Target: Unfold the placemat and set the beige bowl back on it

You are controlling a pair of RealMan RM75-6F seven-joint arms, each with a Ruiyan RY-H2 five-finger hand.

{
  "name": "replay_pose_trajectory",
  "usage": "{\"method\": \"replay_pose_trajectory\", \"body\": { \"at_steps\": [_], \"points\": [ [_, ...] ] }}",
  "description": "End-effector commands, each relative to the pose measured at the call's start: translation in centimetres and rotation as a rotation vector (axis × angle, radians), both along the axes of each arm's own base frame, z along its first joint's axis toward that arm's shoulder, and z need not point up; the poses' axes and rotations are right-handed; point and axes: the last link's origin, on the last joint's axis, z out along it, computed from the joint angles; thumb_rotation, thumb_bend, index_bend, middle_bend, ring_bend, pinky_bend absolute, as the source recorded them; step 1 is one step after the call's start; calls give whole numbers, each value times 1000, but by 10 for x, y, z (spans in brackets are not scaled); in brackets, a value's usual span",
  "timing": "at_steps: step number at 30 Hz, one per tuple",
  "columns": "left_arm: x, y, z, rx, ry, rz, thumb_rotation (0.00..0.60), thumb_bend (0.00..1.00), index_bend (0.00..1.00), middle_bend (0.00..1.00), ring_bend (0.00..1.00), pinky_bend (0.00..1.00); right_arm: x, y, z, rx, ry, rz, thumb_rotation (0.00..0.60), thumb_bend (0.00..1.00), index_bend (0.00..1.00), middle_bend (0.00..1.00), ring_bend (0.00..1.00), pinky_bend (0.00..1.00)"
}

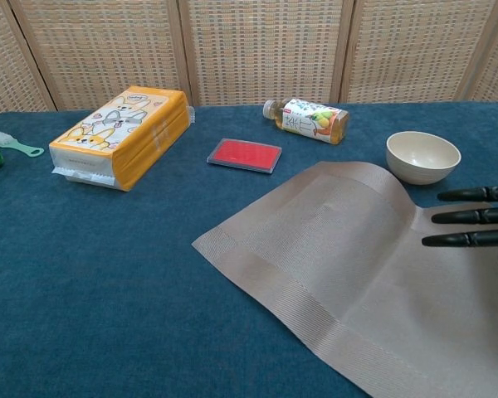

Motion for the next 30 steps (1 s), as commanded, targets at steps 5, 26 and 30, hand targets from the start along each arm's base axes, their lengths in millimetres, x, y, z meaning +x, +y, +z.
{"method": "replay_pose_trajectory", "body": {
  "at_steps": [5, 26, 30],
  "points": [
    [-1, 1, -2, -6, 7, 8, 600, 0, 0, 0, 0, 0, 20, -47, -3, -75, 48, 163, 600, 590, 681, 0, 0, 0],
    [7, 20, -31, -126, 3, -152, 600, 0, 0, 0, 0, 0, -9, -16, 59, -347, -573, -418, 600, 0, 0, 0, 0, 0],
    [18, 38, -63, -267, -24, -323, 600, 0, 0, 0, 0, 0, -9, 6, 73, -367, -841, -717, 600, 0, 0, 0, 0, 0]
  ]
}}
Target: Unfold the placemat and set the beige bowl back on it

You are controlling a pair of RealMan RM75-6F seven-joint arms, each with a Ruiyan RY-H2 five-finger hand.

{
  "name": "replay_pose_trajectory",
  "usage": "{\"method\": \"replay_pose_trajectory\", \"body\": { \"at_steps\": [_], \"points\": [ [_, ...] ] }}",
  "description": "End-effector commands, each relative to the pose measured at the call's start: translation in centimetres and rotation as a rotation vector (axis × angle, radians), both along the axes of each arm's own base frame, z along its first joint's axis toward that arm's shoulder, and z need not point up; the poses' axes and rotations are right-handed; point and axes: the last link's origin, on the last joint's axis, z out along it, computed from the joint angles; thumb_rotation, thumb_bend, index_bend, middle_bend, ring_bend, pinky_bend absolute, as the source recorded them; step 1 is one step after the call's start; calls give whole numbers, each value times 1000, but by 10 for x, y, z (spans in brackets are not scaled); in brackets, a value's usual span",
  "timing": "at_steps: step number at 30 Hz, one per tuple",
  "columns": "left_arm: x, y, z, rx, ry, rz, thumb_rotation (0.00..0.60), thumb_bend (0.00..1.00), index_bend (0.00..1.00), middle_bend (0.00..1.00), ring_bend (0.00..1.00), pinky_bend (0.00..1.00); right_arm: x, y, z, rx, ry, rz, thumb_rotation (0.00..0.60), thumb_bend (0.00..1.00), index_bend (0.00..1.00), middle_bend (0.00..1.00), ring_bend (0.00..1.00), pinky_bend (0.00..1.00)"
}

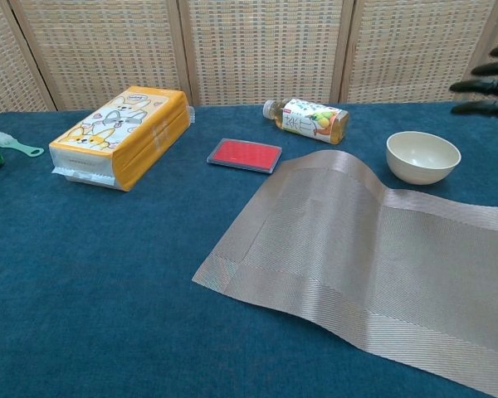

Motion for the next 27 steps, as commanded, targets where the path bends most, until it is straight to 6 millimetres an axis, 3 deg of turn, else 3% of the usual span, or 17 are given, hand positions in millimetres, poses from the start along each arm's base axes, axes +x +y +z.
{"method": "replay_pose_trajectory", "body": {
  "at_steps": [1, 7, 10, 11, 15, 19, 27],
  "points": [
    [14, 22, -38, -163, -22, -188, 600, 0, 1, 0, 0, 0, -7, 35, 26, -43, -446, -340, 600, 0, 0, 0, 0, 0],
    [30, 44, -71, -243, -20, -343, 600, 0, 127, 0, 0, 0, -3, 53, 26, -23, -625, -449, 600, 0, 0, 0, 0, 0],
    [41, 56, -97, -294, 12, -413, 600, 0, 152, 0, 0, 0, -1, 64, 19, -4, -725, -487, 600, 0, 0, 0, 0, 0],
    [50, 60, -114, -336, 37, -440, 600, 0, 154, 0, 0, 0, 1, 71, 13, 19, -780, -507, 600, 0, 0, 0, 0, 0],
    [64, 71, -145, -371, 103, -478, 600, 0, 166, 0, 0, 0, 2, 80, 4, 18, -812, -517, 600, 0, 0, 0, 0, 0],
    [71, 74, -164, -413, 114, -473, 600, 0, 172, 0, 0, 0, 3, 81, 2, 4, -832, -509, 600, 0, 5, 0, 0, 0],
    [79, 72, -182, -462, 134, -494, 600, 0, 185, 0, 0, 0, -2, 80, 1, -30, -783, -490, 600, 0, 22, 0, 0, 0]
  ]
}}
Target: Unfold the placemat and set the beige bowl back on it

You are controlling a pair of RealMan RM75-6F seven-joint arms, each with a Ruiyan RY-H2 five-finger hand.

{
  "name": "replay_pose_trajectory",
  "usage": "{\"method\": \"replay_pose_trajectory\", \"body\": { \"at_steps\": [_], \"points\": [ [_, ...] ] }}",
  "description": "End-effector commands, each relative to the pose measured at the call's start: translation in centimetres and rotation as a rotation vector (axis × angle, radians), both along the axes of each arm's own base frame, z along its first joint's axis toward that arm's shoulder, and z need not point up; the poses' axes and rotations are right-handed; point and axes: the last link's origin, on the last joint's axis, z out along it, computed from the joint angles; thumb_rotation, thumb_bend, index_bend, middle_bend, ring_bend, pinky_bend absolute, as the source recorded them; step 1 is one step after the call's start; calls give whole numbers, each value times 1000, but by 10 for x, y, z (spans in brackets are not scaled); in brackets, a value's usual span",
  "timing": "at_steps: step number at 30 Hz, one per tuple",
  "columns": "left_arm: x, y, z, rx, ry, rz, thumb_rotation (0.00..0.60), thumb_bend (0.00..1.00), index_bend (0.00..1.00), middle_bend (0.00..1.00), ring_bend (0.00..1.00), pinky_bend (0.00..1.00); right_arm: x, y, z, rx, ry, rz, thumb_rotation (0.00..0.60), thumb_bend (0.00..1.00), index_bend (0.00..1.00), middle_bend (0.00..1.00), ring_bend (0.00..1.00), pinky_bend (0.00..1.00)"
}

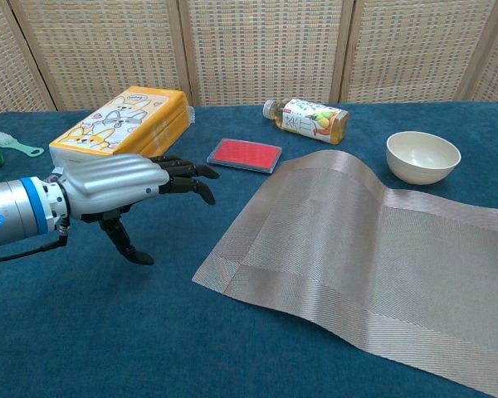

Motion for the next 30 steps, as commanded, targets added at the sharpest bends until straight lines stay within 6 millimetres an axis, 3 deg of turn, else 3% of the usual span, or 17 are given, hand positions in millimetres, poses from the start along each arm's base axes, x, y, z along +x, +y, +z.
{"method": "replay_pose_trajectory", "body": {
  "at_steps": [1, 18, 25, 30],
  "points": [
    [4, -1, -6, -12, 8, -11, 600, 0, 185, 0, 0, 0, -1, -1, 0, 0, 4, -2, 600, 0, 23, 0, 0, 0],
    [25, -1, -43, -46, 62, -36, 600, 0, 185, 0, 0, 0, 0, 1, 3, -3, 7, 3, 600, 0, 33, 0, 0, 0],
    [29, 1, -50, -41, 68, -36, 600, 2, 185, 0, 0, 0, 1, 2, 5, -10, 4, 8, 600, 0, 34, 0, 0, 0],
    [32, 0, -52, -47, 58, -33, 600, 125, 185, 0, 0, 0, 1, 2, 6, -15, 3, 11, 600, 0, 39, 0, 0, 0]
  ]
}}
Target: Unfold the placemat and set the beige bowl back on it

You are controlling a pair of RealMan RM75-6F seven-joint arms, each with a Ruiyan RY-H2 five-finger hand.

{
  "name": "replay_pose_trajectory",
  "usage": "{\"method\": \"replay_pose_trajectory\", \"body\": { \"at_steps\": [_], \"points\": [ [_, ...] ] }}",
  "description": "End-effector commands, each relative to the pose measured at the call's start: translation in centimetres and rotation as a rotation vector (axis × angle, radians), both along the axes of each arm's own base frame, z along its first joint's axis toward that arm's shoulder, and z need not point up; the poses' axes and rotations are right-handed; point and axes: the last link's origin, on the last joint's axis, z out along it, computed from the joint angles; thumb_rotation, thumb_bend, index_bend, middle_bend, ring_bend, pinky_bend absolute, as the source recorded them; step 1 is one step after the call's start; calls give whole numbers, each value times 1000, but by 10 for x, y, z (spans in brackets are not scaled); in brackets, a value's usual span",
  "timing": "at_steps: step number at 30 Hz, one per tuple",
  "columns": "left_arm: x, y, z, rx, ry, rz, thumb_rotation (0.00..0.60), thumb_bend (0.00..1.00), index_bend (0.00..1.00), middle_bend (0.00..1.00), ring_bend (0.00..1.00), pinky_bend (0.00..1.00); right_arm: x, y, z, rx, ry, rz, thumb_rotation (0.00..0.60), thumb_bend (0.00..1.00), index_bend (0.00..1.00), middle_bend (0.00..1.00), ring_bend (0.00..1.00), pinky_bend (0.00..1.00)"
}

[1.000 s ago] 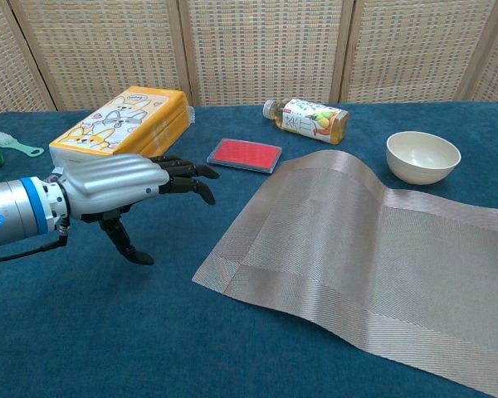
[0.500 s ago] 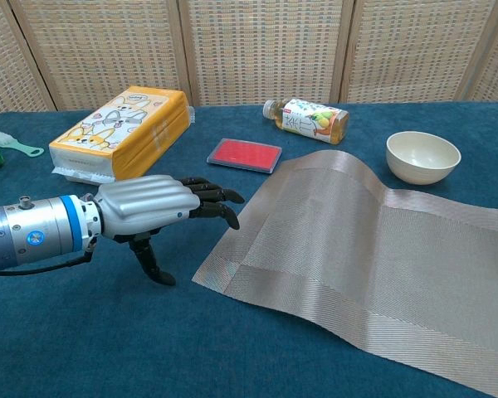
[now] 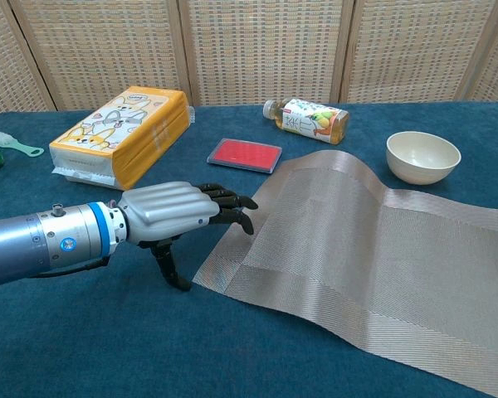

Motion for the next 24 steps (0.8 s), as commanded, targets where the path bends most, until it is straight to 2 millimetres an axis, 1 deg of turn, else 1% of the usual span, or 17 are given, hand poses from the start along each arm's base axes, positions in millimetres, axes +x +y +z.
{"method": "replay_pose_trajectory", "body": {
  "at_steps": [1, 3, 7, 11, 20, 22, 24],
  "points": [
    [2, 0, 0, -4, -8, 1, 600, 144, 185, 0, 0, 0, 0, 0, 1, -3, 2, 1, 600, 0, 39, 0, 0, 0],
    [5, 1, 0, -1, -16, 0, 600, 175, 187, 0, 0, 0, 0, 0, 1, -8, 4, 2, 600, 0, 42, 0, 0, 0],
    [9, 3, -2, 0, -27, 7, 600, 192, 190, 0, 0, 0, 1, 0, 2, -17, 13, 4, 600, 0, 47, 0, 0, 0],
    [16, 3, -4, -3, -43, 7, 600, 251, 195, 0, 0, 0, 1, 1, 3, -18, 9, 10, 600, 0, 49, 0, 0, 0],
    [20, 5, -2, 10, -54, 14, 600, 331, 228, 0, 0, 0, 1, 1, 4, -27, 18, 12, 600, 0, 50, 0, 0, 0],
    [19, 6, -3, 13, -52, 15, 600, 334, 239, 0, 0, 0, 1, 2, 4, -27, 17, 12, 600, 0, 51, 0, 0, 0],
    [20, 5, -5, 16, -56, 19, 600, 334, 288, 0, 0, 0, 2, 2, 4, -27, 18, 17, 600, 0, 53, 0, 0, 0]
  ]
}}
